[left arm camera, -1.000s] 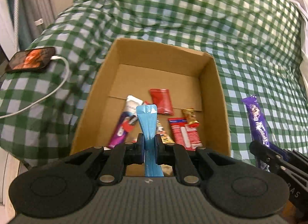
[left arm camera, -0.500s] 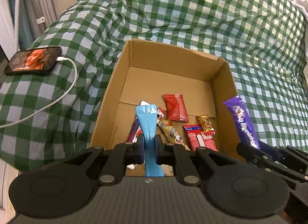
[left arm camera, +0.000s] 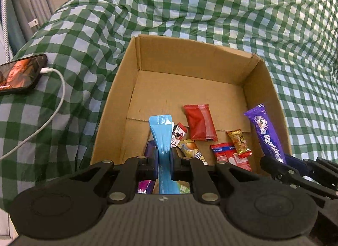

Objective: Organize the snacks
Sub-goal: 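Carry the purple bar and blue stick over the box, then open both tools to drop the purple bar and blue stick into the box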

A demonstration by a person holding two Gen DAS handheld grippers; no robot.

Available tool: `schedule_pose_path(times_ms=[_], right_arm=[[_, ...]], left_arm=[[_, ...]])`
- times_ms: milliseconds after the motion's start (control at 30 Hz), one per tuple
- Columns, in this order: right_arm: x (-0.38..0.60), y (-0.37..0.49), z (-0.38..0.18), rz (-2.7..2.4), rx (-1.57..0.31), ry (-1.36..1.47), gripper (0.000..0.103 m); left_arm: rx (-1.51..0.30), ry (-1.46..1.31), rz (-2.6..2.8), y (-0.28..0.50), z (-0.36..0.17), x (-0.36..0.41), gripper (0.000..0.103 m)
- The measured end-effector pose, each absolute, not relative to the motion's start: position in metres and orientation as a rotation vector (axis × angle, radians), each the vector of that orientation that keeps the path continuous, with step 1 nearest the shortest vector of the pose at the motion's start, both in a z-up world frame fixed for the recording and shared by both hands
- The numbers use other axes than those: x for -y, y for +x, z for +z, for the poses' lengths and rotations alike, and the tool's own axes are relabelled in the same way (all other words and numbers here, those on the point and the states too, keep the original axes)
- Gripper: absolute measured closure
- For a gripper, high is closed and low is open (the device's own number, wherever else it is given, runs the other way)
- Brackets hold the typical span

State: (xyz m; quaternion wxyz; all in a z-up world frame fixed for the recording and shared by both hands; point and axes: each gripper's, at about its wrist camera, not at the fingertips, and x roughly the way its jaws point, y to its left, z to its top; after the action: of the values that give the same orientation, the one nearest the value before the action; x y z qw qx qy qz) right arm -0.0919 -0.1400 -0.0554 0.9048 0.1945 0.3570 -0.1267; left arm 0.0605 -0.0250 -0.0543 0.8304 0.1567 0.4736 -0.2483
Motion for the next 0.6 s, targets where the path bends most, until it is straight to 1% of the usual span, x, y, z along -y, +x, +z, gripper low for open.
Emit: schedule_pose_path(times_ms=[367,467,500,533,567,600], right_arm=[[0.15,-0.073,-0.068,-0.279,-0.758,0.397,0.077],[0.151,-0.067,-0.07,-0.279,-0.76,0.397,0.077],[0.152,-0.066,-0.07,-0.279,-0.76,0.401,0.077],[0.154,-0.065,-0.069,-0.284,-0.757,0.408,0.068],[0.156,-0.064,-0.068,-0.293,-0.752,0.416,0.05],[0.157,-0.064,-0.066,-0.302,-0.743,0.422,0.04]], left_arm=[[-0.985,0.387,-0.517,0.078,-0.071,0.04,0.091],[-0.995,0.408,-0.541,0.083,-0.076,0.044,0.087],[-0.999,0.419,-0.551,0.084,-0.077,0.045,0.075],[-0.999,0.433,-0.555,0.084,-0.077,0.045,0.041],[-0.993,0.442,-0.546,0.084,-0.077,0.044,0.02],[-0.969,0.447,-0.528,0.082,-0.074,0.042,0.001]])
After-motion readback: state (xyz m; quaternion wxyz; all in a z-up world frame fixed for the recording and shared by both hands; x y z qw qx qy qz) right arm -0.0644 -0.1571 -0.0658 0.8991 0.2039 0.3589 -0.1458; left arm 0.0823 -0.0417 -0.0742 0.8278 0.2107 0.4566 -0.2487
